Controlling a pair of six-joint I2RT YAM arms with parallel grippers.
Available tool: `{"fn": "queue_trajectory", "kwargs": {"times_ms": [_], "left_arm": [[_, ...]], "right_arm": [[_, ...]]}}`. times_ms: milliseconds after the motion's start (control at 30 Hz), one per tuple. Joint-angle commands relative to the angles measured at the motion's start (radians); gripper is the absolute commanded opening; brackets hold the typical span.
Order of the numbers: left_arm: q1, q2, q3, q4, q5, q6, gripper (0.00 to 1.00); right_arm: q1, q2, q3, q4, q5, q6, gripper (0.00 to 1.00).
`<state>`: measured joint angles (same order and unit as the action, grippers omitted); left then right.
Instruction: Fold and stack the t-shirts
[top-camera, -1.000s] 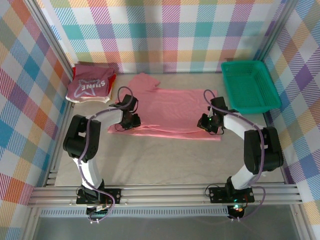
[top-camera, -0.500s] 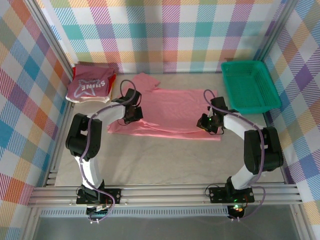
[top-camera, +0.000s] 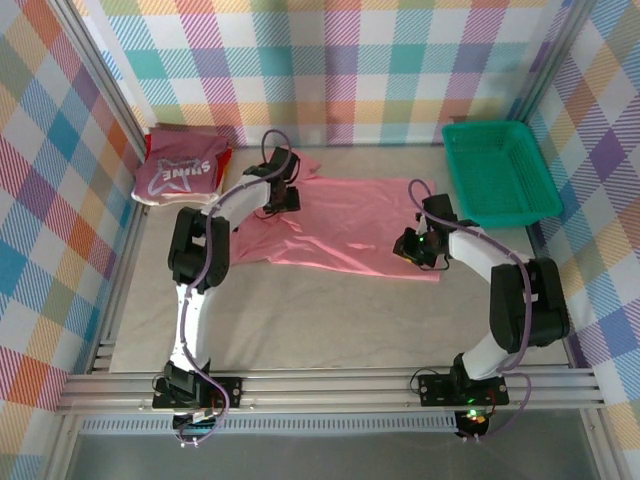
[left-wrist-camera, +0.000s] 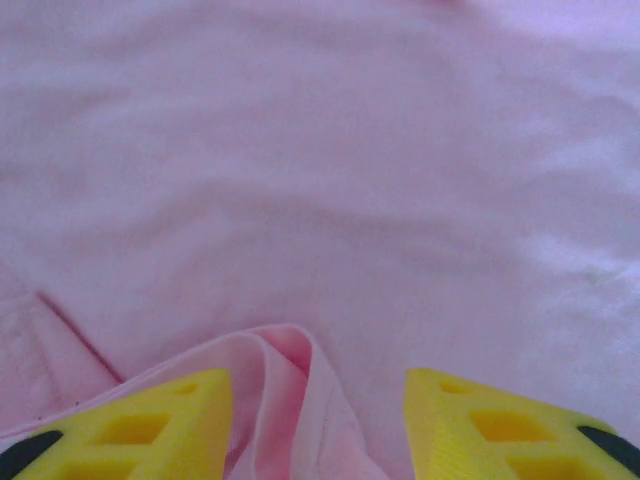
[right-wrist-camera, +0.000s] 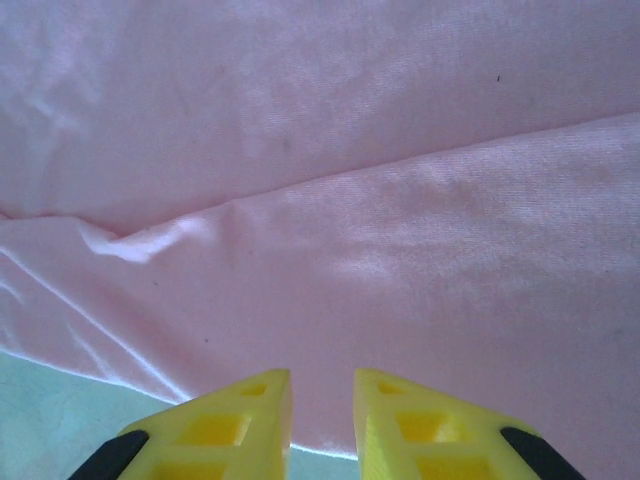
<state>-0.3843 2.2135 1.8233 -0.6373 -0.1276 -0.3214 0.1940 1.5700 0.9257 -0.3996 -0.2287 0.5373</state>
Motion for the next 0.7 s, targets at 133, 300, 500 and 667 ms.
{"fn": "queue_trajectory", "kwargs": {"times_ms": [133, 300, 500, 667], "left_arm": [[-0.024, -0.191, -0.141, -0.037, -0.101, 0.031, 0.54], [0.025, -0.472, -0.486, 0.093, -0.096, -0.051, 0.53], [0.159, -0.594, -0.767, 0.178, 0.064, -0.135, 0.2], [0.193, -0.569, -0.823, 0.19, 0.073, -0.128, 0.04]], "right_arm": [[0.004, -0.048, -0.014, -0.038, 0.028, -0.026, 0.23], [-0.002, -0.044, -0.038, -0.032, 0.081, 0.004, 0.16], [-0.031, 0.002, -0.059, 0.014, 0.067, 0.057, 0.0], [-0.036, 0.006, -0.066, 0.043, 0.071, 0.085, 0.0]]}}
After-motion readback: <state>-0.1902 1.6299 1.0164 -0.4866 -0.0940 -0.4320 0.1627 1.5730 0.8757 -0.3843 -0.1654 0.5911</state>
